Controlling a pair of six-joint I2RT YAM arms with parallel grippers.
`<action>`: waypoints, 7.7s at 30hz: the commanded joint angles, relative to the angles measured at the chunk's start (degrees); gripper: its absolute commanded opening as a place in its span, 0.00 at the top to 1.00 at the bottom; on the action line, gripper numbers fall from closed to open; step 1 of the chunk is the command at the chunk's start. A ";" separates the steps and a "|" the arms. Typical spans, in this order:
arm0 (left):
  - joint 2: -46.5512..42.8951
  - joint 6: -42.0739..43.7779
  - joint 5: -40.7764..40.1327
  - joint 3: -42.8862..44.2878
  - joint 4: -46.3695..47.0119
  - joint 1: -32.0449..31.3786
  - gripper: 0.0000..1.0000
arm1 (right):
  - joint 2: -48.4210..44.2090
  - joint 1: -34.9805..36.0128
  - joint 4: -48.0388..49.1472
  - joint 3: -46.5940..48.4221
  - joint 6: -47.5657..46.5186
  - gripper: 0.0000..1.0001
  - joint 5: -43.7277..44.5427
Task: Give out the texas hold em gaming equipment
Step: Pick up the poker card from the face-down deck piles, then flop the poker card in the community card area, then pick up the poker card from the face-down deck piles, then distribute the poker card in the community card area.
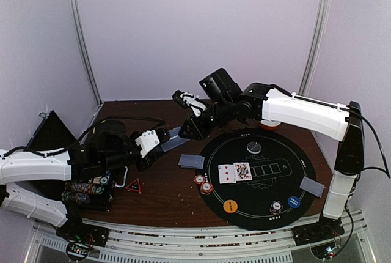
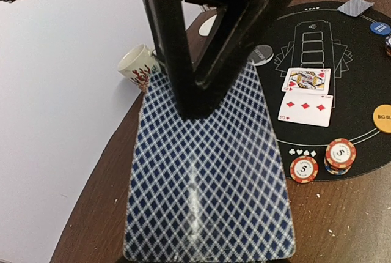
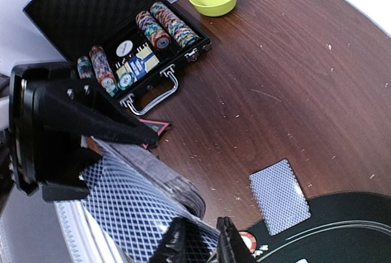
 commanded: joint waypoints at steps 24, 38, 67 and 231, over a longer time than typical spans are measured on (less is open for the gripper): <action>-0.50 0.12 0.58 0.36 4.02 0.04 0.60 | -23.43 -2.79 -22.29 -19.94 -25.96 1.00 50.51; -0.06 0.12 0.25 0.27 3.93 0.04 0.59 | -20.83 -2.63 -1.63 -41.13 -42.64 1.00 57.66; -0.49 0.21 0.08 0.19 3.91 0.06 0.59 | -10.23 -1.67 -6.14 -44.73 -39.55 1.00 44.15; -0.68 0.21 0.40 0.19 3.92 0.05 0.59 | -40.29 -15.71 37.19 -84.94 87.45 1.00 41.46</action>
